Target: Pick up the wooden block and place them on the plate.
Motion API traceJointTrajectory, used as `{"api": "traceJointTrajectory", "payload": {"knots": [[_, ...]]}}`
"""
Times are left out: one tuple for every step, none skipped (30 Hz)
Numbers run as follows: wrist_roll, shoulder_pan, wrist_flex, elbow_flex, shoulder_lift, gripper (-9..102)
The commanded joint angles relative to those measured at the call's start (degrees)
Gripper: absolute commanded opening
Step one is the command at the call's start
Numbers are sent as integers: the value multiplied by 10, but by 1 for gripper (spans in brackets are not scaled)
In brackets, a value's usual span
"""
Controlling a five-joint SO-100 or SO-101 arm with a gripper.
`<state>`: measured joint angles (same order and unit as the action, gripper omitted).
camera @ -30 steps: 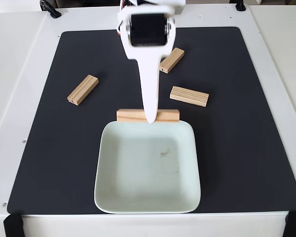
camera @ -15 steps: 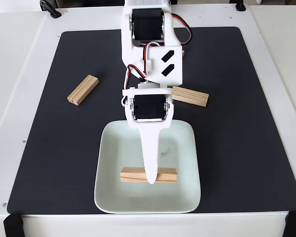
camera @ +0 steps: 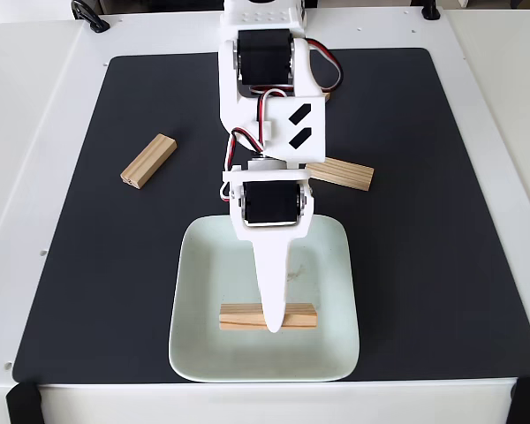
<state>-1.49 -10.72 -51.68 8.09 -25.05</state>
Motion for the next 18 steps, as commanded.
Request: {"api": "traceJointTrajectory", "payload": {"knots": [[2,1,1,-31,-10,0],[4,2,1,-30,-10,0],[4,3,0,-30,-10,0],[4,4,0,-28,-11,0],[4,4,0,-21,-11,0],[4,5,0,-13,-16,0],[3,5,0,-3,-20,2],[0,7,0,4,-21,5],[-1,8,0,6,-21,9],[-1,9,0,8,-22,14],[-2,12,0,11,-22,20],[-3,15,0,12,-22,26],[-2,16,0,13,-22,31],[-1,17,0,14,-22,36],[0,18,-1,14,-22,39],[0,18,-1,14,-22,40],[-2,18,-1,14,-22,40],[-3,18,-1,14,-23,40]]}}
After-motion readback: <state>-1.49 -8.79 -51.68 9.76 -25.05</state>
